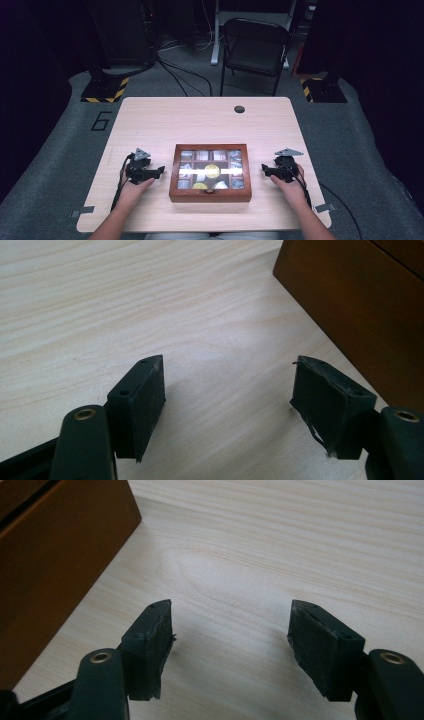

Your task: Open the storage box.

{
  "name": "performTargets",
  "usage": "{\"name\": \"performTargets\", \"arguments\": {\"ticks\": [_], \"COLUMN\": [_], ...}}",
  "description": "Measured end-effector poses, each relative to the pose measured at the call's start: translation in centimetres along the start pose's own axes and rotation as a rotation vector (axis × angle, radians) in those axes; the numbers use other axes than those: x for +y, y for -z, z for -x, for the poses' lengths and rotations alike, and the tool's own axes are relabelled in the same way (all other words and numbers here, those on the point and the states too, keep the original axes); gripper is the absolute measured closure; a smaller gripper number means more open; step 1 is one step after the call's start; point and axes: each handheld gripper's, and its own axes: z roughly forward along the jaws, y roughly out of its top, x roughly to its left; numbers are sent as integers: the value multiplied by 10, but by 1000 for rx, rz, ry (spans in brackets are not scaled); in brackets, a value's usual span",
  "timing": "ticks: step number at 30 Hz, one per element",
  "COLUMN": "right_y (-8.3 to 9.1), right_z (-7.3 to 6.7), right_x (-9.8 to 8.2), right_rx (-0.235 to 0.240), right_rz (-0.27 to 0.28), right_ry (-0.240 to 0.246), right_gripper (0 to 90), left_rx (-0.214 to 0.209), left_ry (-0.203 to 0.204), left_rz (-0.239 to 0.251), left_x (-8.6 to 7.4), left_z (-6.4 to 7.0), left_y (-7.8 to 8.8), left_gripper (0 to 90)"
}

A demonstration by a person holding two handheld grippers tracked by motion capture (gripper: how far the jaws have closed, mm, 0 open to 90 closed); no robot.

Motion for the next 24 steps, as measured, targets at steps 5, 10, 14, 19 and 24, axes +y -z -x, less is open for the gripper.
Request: {"name": "performTargets", "arguments": {"ticks": [5, 10, 14, 19, 24], "right_y": [3, 6, 13, 24, 33], "right_z": [-3, -6, -8, -11, -12], "right_x": [1, 4, 6, 6, 6], "right_rx": [14, 22, 31, 51, 61], "right_rz": [3, 11, 2, 29, 40], "right_ry": [20, 22, 37, 44, 58], "right_gripper": [338, 336, 333, 328, 325], "left_rx": [-1, 3, -2, -20, -39], "left_ry": [16, 29, 46, 48, 46], "left_rz": [9, 33, 46, 48, 59], "left_x": [1, 2, 3, 4, 5], "left_z": [0, 0, 0, 2, 7], "left_y": [3, 8, 12, 18, 23], "left_gripper": [306, 315, 317, 320, 324]}}
